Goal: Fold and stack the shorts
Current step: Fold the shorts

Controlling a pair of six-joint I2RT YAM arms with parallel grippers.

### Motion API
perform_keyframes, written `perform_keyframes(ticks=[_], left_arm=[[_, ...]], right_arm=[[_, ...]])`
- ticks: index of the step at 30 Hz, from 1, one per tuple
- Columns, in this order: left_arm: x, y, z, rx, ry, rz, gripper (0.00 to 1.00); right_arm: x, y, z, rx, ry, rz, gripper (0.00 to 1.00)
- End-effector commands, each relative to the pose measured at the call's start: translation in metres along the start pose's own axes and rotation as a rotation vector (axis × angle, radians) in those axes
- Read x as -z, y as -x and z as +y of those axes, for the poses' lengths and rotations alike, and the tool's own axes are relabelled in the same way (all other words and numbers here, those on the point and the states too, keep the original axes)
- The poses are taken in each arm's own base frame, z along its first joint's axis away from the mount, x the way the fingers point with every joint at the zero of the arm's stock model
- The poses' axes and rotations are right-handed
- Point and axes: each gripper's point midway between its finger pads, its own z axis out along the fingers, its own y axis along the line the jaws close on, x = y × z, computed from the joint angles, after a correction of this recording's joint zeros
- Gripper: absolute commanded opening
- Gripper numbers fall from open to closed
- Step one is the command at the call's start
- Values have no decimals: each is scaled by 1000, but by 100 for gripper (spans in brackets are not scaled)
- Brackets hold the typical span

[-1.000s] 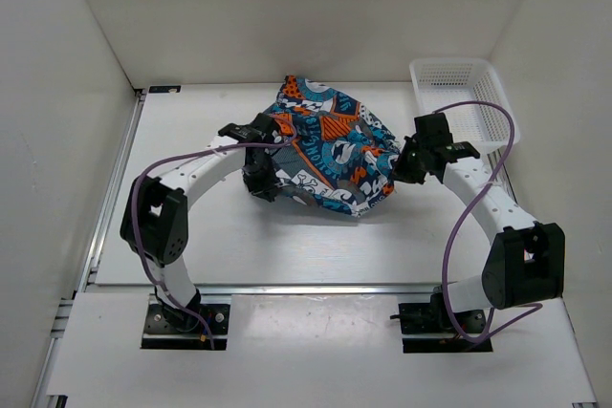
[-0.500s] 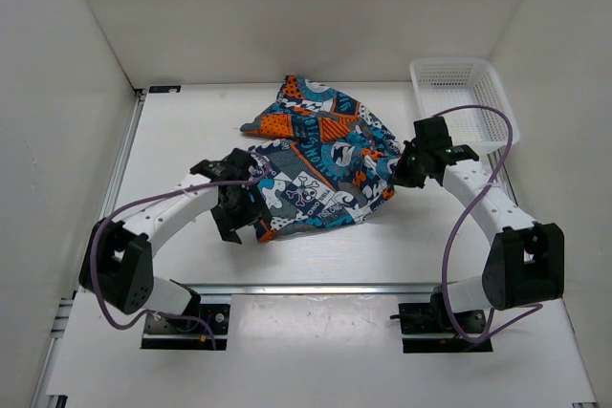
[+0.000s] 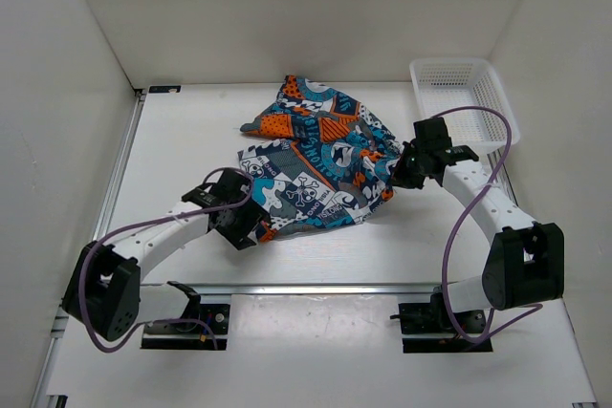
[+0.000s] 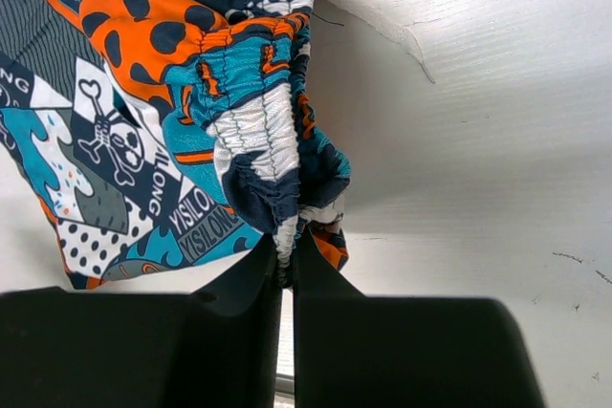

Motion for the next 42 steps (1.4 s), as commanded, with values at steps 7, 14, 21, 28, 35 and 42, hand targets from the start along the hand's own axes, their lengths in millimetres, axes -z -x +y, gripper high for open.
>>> perform_keyframes(ticks=[7,14,21,28,35,42], left_arm=[[-38,-15,1,73,77,39,69],[-48,-8,0,43,112,-5,49],[-14,8,-31,-55,32,-61,10],[170,85,-90,-214,-114,-430,10],[373,110,-94,-174,-437,-787,10],[504,102,-20,0,-741,-1007,10]], right_arm=[[8,8,7,24,44,-37,0],[8,8,7,24,44,-37,0],[20,16,9,46,36,-66,0],[98,59,35,135,66,-233,0],[236,90,77,266,200,-487,0],[365,60,102,415,422,-716,0]])
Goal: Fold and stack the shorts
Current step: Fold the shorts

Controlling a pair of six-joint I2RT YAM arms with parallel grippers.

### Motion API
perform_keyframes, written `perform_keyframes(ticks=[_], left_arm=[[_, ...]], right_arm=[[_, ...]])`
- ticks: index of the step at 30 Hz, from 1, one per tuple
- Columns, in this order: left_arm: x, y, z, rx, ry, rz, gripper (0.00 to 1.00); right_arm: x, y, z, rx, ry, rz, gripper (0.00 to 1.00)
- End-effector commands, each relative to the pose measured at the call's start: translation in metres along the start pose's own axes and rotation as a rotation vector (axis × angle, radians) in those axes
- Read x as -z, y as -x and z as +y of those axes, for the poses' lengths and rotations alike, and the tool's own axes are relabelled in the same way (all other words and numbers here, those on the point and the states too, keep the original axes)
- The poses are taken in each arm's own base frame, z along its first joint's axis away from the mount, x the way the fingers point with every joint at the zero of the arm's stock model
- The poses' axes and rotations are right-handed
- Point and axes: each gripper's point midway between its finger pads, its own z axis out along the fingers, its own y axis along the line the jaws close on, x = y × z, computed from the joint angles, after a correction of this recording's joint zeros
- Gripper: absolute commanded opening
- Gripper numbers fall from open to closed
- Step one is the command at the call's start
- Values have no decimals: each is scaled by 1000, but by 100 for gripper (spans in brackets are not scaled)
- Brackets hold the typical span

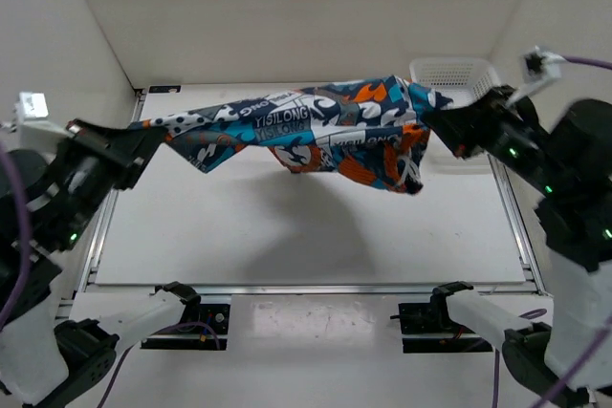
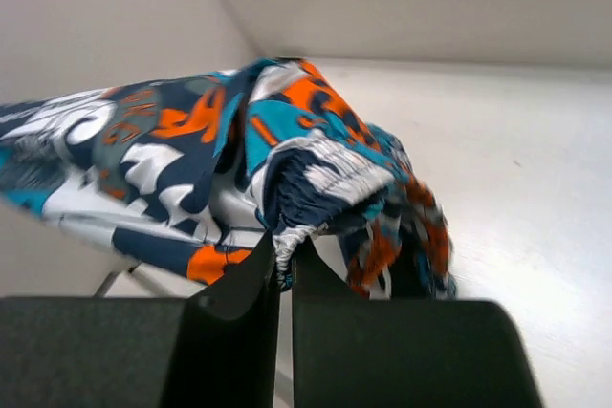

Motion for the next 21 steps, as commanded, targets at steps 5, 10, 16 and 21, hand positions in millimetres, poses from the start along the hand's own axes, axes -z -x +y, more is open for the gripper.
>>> perform_keyframes(ticks=[5,10,16,21], left_arm=[[78,87,27,-23,73,-371,10],[73,95,23,-41,93,-397,10],[56,112,16,-75,144,-475,10],[-6,107,17,-198,291,-485,10]], right_arm=[[61,0,4,98,-68,-40,0],[70,0,13,68,-53,-40,0],[9,-15,-33,-10,-179,92,0],[-78,-58,-105,-81,-316,238,0]])
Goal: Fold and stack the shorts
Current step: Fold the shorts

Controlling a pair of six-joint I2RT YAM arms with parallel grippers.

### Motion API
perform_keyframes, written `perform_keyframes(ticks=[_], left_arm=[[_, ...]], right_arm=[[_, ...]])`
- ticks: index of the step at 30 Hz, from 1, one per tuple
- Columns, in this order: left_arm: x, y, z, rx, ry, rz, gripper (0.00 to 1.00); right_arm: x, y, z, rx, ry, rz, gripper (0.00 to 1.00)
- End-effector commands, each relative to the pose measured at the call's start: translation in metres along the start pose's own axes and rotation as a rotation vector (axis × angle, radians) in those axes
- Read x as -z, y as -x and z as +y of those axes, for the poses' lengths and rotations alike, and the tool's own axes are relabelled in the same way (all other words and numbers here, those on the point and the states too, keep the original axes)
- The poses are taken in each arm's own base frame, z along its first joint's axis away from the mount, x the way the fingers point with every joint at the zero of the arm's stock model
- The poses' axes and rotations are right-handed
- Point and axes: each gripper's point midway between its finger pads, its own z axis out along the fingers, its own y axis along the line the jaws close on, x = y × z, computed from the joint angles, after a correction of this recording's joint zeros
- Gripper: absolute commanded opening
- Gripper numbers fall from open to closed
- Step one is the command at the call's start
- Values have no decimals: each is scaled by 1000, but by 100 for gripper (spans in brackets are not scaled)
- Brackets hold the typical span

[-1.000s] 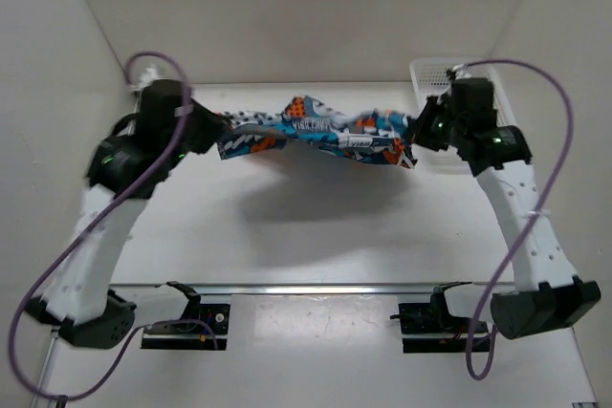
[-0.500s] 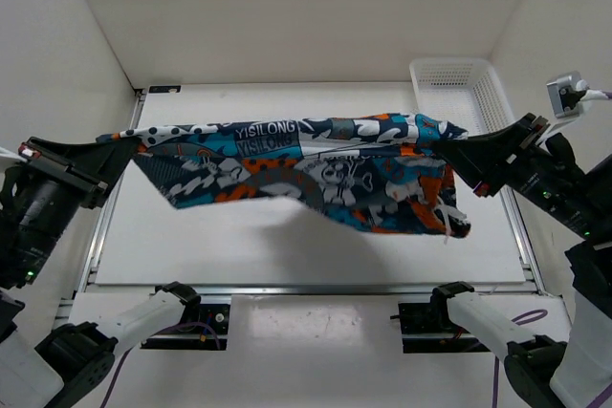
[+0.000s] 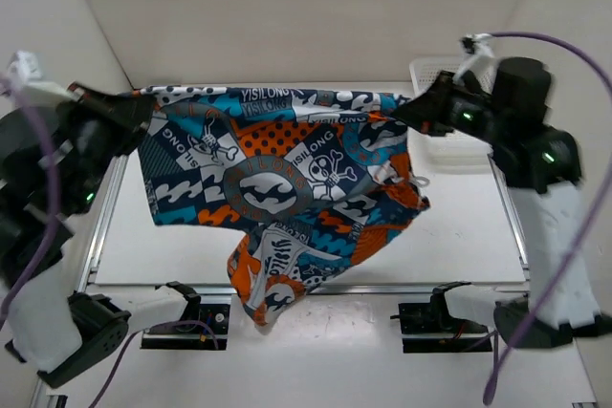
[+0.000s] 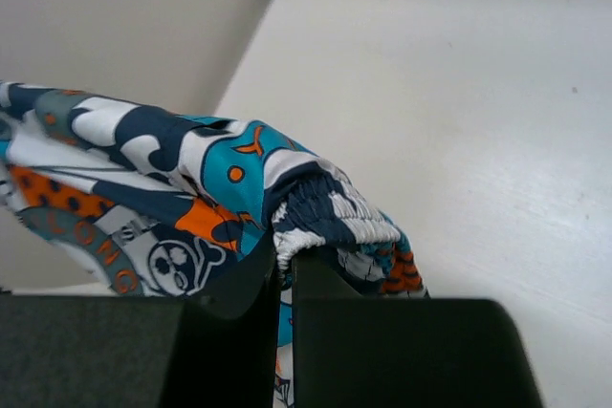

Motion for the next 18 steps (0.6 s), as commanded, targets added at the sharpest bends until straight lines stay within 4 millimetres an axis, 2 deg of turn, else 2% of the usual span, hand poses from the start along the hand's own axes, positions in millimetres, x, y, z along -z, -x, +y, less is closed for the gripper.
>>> perform_keyframes(ticks=[1,2,3,4,5,6,7,8,9,10,11,12,13,14,15,16,17,18], left_arm=[[-35,48,37,-110,303,-297,10],[-50,40,38,-144,327,-285,10],[-66,29,39,-166,347,-265,10],[-87,13,42,-217,371,-237,10],[-114,-6,46,-264,405,-199,10],[-131,-20,51,-286,424,-167,10],[-164,-39,69,-327,479,-118,10],[-182,-59,77,-337,472,-38,10],[-199,-69,87,-332,488,-8,10],[-214,-72,103,-339,518,11,10],[-239,-93,116,-349,534,75,10],[-252,-102,128,-370,551,107,10],[-264,-97,135,-372,564,110,10],[-288,-120,150,-381,569,189,10],[-299,-123,157,-374,574,205,10],[-309,-123,167,-363,586,216,10],[-316,-121,169,-367,580,226,10],[-331,-135,182,-365,589,266,10]], right_arm=[[-55,-3,-108,-17,-359,10,0],[-79,-14,-128,-37,-381,63,0],[-91,-19,-141,-45,-405,82,0],[-118,-31,-163,-51,-421,124,0],[-131,-35,-173,-57,-428,141,0],[-144,-45,-186,-60,-439,174,0],[-169,-58,-207,-76,-456,215,0],[-182,-61,-213,-70,-444,229,0],[-195,-66,-222,-77,-439,245,0],[-214,-87,-248,-108,-471,307,0],[-226,-81,-251,-97,-457,302,0],[-244,-97,-269,-113,-472,342,0],[-253,-103,-274,-122,-463,360,0],[-262,-90,-277,-120,-449,335,0],[-269,-91,-283,-122,-450,338,0],[-281,-103,-292,-135,-445,366,0],[-285,-100,-298,-142,-441,361,0],[-294,-109,-305,-162,-434,378,0]])
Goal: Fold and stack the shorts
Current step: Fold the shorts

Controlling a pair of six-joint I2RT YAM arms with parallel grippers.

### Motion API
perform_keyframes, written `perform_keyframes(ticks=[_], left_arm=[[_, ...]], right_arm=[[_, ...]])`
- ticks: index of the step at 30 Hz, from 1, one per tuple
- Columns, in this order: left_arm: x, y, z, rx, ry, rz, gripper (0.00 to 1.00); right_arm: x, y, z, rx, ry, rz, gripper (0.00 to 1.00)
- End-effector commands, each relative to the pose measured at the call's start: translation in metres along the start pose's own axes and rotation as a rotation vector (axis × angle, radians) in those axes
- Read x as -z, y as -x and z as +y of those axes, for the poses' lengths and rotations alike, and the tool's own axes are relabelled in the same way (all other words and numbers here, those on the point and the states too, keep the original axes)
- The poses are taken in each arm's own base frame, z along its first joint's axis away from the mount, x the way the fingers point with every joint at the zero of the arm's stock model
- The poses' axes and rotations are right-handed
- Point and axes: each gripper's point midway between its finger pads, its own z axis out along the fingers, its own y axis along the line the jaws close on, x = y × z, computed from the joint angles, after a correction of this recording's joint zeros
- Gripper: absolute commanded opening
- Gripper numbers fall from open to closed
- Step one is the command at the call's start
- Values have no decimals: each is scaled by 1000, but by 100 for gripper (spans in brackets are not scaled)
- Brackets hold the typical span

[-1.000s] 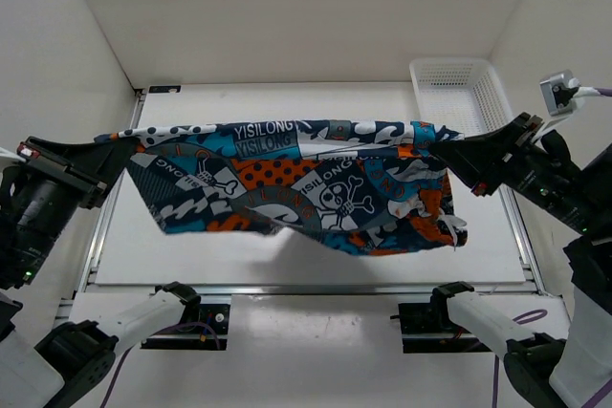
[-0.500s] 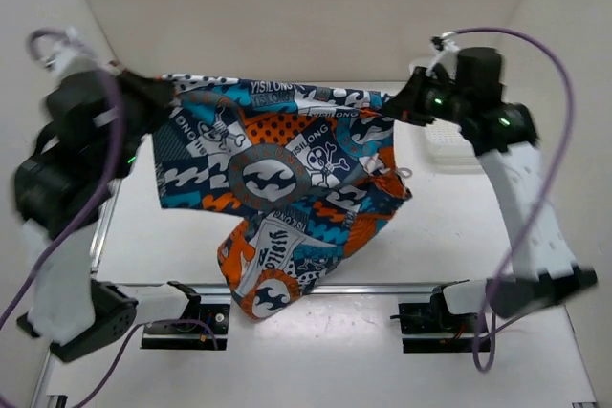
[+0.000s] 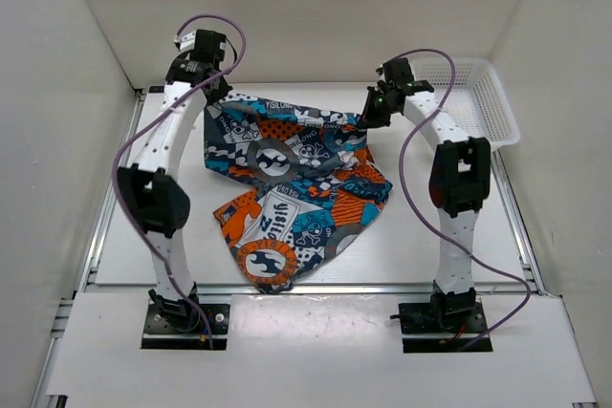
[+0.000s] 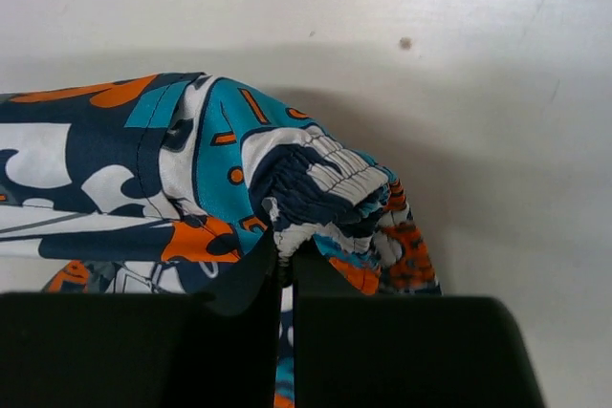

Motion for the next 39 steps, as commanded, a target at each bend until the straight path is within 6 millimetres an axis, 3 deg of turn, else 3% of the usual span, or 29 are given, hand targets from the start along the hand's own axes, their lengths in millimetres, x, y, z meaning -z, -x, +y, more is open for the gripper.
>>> perform_keyframes(ticks=[1,2,5,11,14,16,17,21,22,23,24,25,26,27,29,30,31,34,35,39], left_arm=[[4,51,8,37,-45,-84,10],[0,59,10,52,-47,-91,10],[-19,54,10,56,-60,-45,10],[-15,74,2,67,-137,-66,10],[-4,76,1,72,-176,-50,10],[16,57,0,39,-198,-10,10],[26,50,-1,31,-216,5,10],[77,4,5,5,-306,104,10],[78,-27,7,-8,-300,173,10],[102,-31,13,-1,-325,154,10],[110,-43,15,-1,-330,171,10],[119,-60,13,-15,-344,196,10],[128,-84,24,-8,-338,231,10],[133,-97,25,-12,-346,247,10],[139,-146,26,-47,-355,336,10],[147,-157,29,-51,-366,349,10],[149,-191,32,-74,-353,415,10],[163,-230,36,-94,-369,485,10],[168,-253,38,-108,-367,525,10],[177,-301,49,-150,-333,616,10]], right_arm=[[10,53,-5,41,5,-124,0],[8,54,-3,40,13,-114,0],[4,61,-2,41,14,-118,0],[9,72,1,28,63,-131,0],[19,68,7,27,81,-116,0],[22,52,5,15,82,-79,0],[38,53,11,21,88,-96,0],[64,28,14,33,92,-73,0],[68,20,12,26,86,-56,0],[80,17,14,29,80,-68,0],[75,-7,4,5,59,-10,0],[75,-18,0,-4,51,12,0],[87,-26,-1,-2,41,4,0],[90,-36,-8,-9,15,14,0],[97,-70,-23,-25,-33,48,0],[100,-79,-31,-38,-51,56,0],[104,-98,-38,-56,-71,78,0],[112,-117,-52,-69,-117,83,0],[110,-135,-61,-82,-146,122,0],[115,-149,-90,-108,-247,120,0]])
